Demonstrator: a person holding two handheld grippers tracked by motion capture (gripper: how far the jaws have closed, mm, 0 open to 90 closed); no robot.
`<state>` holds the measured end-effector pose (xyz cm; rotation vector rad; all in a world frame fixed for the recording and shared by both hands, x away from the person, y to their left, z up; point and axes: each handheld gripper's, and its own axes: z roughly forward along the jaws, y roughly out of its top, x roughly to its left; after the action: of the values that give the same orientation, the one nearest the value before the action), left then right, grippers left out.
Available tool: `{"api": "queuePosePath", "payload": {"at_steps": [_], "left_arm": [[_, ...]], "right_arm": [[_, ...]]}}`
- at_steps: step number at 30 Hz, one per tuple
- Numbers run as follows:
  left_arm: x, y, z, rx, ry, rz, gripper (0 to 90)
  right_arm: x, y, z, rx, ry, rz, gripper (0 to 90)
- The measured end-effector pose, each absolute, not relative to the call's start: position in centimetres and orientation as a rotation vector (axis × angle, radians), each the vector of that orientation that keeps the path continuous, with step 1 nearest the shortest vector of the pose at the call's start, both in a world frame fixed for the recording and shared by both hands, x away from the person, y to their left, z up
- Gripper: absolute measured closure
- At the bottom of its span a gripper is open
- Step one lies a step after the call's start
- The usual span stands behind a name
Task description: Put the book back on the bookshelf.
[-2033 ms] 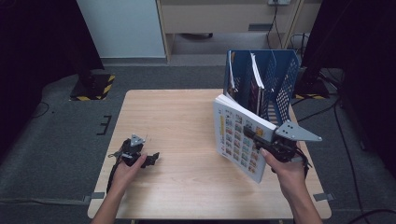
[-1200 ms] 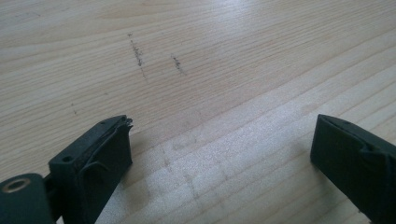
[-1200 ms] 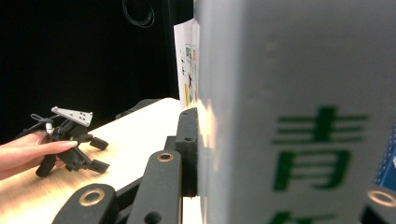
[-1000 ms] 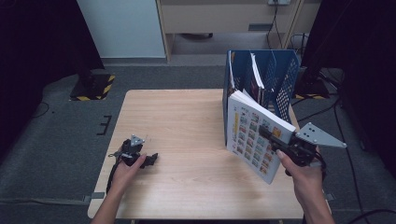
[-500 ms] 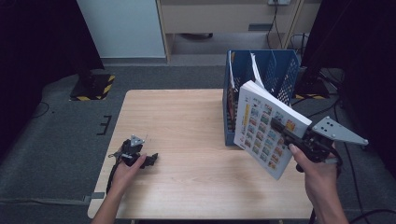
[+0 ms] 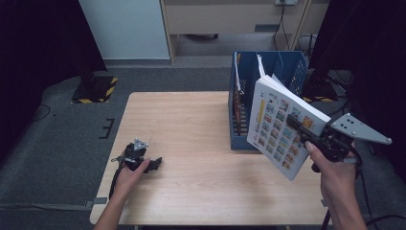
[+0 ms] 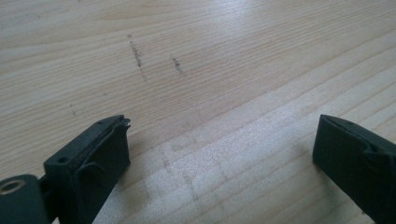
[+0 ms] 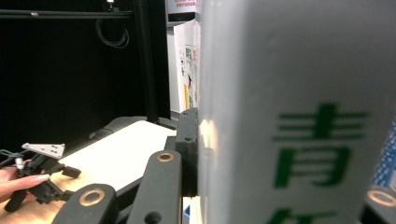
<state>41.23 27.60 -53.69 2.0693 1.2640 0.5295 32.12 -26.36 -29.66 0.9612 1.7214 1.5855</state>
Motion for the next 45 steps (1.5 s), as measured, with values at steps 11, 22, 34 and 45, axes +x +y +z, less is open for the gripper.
{"api": "queuePosePath", "payload": {"at_steps": [11,22,34,45], "left_arm": [[41.2,27.6,-53.7,2.069,1.264,0.530,2.8],[41.2,27.6,-53.7,2.068,1.264,0.531,2.6],[41.2,27.6,-53.7,2.069,1.264,0.531,2.6],[41.2,27.6,-53.7,2.069,1.263,0.531,2.5]], "right_arm": [[32.1,-27.7,-29.3,0.994,1.687,1.559,73.9],[32.6,-28.7,-29.4,1.037,1.653,1.515,73.9],[33.4,-29.8,-29.3,1.088,1.597,1.452,73.9],[34.5,-30.4,-29.0,1.137,1.550,1.398,73.9]]}}
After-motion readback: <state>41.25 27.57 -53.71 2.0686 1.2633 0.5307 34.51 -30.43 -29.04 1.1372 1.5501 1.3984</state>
